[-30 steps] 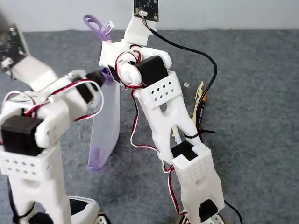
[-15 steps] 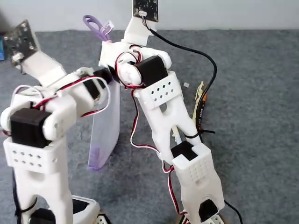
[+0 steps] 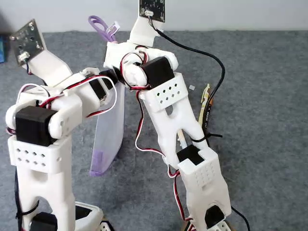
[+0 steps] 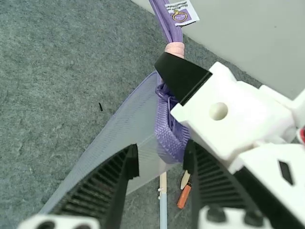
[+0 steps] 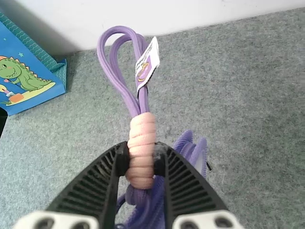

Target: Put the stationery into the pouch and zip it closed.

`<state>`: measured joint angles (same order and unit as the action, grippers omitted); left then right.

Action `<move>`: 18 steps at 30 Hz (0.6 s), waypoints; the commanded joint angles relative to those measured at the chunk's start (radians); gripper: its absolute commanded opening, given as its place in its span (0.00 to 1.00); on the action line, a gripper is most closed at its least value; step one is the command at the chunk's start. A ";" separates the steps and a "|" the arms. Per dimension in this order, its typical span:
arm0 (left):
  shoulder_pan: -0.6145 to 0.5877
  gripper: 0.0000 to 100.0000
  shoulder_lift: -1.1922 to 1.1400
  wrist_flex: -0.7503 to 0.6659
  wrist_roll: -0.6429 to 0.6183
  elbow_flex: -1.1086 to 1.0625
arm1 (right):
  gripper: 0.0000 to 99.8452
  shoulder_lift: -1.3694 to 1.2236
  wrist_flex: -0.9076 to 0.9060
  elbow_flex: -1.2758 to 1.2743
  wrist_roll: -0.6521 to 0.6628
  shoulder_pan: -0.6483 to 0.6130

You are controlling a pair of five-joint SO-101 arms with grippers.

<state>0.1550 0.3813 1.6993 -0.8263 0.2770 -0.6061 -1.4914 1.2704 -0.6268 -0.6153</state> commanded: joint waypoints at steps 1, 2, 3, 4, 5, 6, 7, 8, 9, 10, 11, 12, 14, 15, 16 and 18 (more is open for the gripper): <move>0.005 0.17 -0.040 0.020 -0.008 0.002 | 0.01 0.044 -0.013 -0.014 -0.009 -0.021; 0.005 0.17 -0.043 0.035 -0.006 0.002 | 0.01 0.048 -0.013 -0.014 -0.009 -0.021; 0.005 0.17 -0.043 0.054 -0.006 0.002 | 0.01 0.053 -0.013 -0.014 -0.009 -0.021; 0.005 0.17 -0.040 0.057 -0.005 -0.002 | 0.01 0.059 -0.013 -0.014 -0.009 -0.021; 0.005 0.17 -0.035 0.057 0.006 -0.018 | 0.01 0.062 -0.013 -0.014 -0.009 -0.021; 0.003 0.17 -0.035 0.057 0.020 -0.031 | 0.01 0.065 -0.013 -0.014 -0.009 -0.021; 0.003 0.17 -0.034 0.057 0.028 -0.045 | 0.01 0.068 -0.013 -0.014 -0.008 -0.021; 0.002 0.17 -0.034 0.057 0.031 -0.058 | 0.01 0.070 -0.013 -0.014 -0.008 -0.021; 0.002 0.17 -0.034 0.057 0.035 -0.068 | 0.01 0.071 -0.013 -0.014 -0.008 -0.019; 0.002 0.17 -0.034 0.057 0.043 -0.076 | 0.01 0.071 -0.013 -0.014 -0.008 -0.018; 0.002 0.17 -0.034 0.057 0.049 -0.082 | 0.01 0.073 -0.013 -0.012 -0.008 -0.018; 0.002 0.17 -0.034 0.057 0.057 -0.084 | 0.01 0.077 -0.013 -0.012 -0.008 -0.016; 0.002 0.17 -0.034 0.057 0.066 -0.084 | 0.01 0.093 -0.013 -0.012 -0.008 -0.008; 0.002 0.17 -0.034 0.057 0.074 -0.084 | 0.01 0.101 -0.012 -0.012 -0.008 -0.007; 0.002 0.17 -0.034 0.057 0.080 -0.084 | 0.01 0.107 -0.010 -0.012 -0.008 -0.007; 0.002 0.17 -0.034 0.057 0.084 -0.084 | 0.01 0.122 -0.012 -0.012 -0.008 -0.007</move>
<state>0.1550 0.3690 1.7223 -0.7679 0.2463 -0.5585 -1.4991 1.2551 -0.6268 -0.6153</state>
